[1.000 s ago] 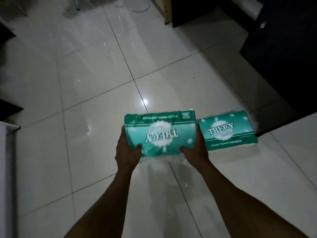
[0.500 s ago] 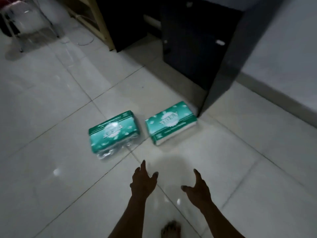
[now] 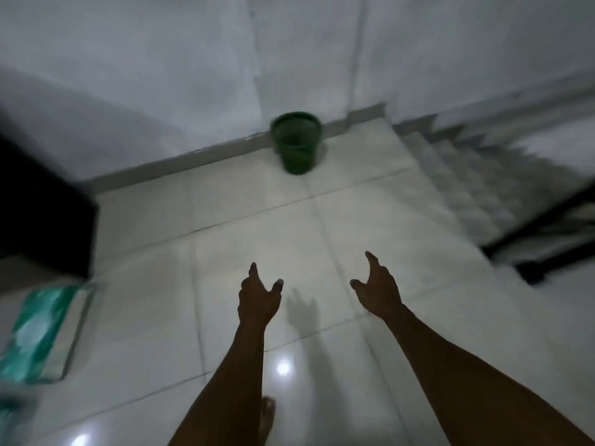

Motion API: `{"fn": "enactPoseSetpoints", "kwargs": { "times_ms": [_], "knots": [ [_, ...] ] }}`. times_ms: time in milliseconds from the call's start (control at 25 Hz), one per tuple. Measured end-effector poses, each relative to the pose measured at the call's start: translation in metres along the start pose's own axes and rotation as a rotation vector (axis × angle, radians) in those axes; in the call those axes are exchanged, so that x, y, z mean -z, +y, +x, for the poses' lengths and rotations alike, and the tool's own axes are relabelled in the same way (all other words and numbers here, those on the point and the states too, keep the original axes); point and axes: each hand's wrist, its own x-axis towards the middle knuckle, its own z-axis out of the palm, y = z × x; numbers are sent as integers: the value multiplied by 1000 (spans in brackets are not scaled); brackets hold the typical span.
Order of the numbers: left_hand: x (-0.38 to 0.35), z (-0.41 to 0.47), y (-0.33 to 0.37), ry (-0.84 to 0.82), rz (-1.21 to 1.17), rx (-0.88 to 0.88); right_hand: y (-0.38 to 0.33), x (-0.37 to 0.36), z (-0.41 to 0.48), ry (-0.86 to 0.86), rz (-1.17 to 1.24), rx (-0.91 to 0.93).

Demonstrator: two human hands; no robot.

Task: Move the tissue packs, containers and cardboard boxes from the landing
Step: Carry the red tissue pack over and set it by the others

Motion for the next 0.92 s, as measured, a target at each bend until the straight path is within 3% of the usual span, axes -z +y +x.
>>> {"fn": "enactPoseSetpoints", "kwargs": {
  "times_ms": [200, 280, 320, 400, 520, 720, 920],
  "knots": [
    [-250, -149, 170, -385, 184, -304, 244, 191, -78, 301, 232, -327],
    [-348, -213, 212, -506, 247, -386, 335, 250, -119, 390, 329, -450],
    [-364, -226, 218, -541, 271, -380, 351, 258, -126, 418, 367, -468],
    [-541, -336, 262, -781, 397, -483, 520, 327, -187, 580, 407, -708],
    [-574, -363, 280, -824, 469, -535, 561, 340, -199, 582, 469, -738],
    [-763, -443, 334, -1002, 692, -693, 731, 416, -225, 688, 616, -949],
    [-877, -514, 335, -1126, 885, -754, 843, 433, -266, 758, 712, -1100]
  ]
}}
